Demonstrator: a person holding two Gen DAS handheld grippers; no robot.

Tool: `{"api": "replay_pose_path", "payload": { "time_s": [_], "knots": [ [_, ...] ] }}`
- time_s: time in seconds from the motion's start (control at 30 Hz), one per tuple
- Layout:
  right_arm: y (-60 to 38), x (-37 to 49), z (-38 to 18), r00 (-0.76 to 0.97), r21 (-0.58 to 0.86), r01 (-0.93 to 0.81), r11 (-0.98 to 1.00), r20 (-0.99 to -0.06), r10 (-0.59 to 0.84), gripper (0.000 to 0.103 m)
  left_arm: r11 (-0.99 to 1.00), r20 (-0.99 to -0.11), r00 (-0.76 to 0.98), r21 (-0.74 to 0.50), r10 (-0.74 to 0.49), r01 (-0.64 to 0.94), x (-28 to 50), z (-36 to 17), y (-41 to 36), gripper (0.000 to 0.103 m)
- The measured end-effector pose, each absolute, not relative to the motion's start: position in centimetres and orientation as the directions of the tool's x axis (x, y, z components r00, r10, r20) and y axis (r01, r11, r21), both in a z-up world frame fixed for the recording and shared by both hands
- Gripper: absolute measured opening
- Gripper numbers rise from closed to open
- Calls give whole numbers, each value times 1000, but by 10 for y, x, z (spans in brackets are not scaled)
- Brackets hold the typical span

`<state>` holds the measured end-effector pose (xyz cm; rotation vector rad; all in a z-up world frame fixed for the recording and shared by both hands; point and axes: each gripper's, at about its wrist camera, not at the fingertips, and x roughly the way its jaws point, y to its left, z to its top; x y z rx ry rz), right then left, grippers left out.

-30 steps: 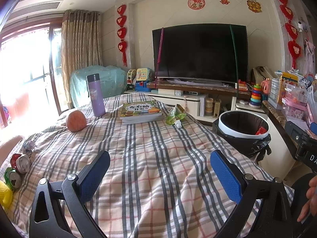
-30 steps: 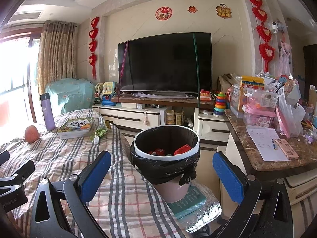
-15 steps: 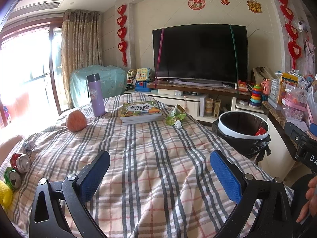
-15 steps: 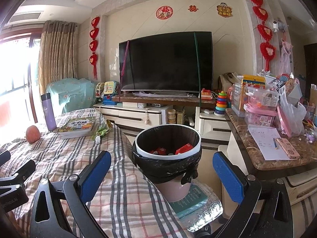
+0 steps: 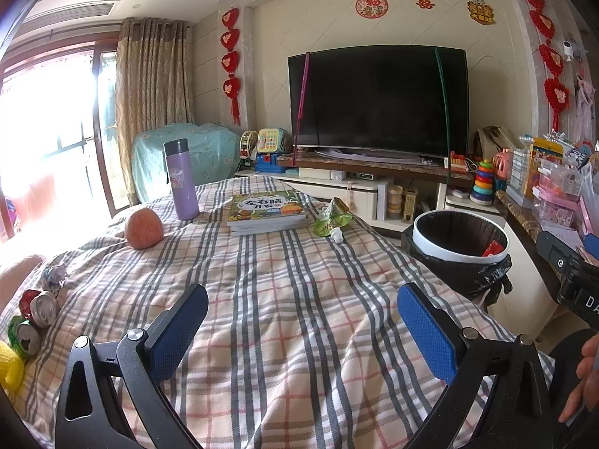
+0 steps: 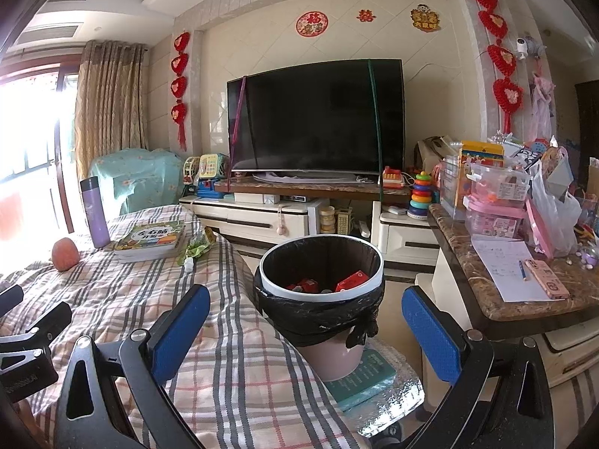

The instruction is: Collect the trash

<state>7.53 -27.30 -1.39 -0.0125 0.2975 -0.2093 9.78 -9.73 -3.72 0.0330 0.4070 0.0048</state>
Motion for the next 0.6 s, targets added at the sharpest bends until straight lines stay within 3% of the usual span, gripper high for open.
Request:
{"api": "replay_pose_path", "payload": {
  "time_s": [0.6],
  "knots": [
    [-274, 79, -15, 933, -30, 190, 981, -305, -190, 103, 1000, -412, 911, 27, 0, 13, 104, -38, -95, 102]
  ]
}}
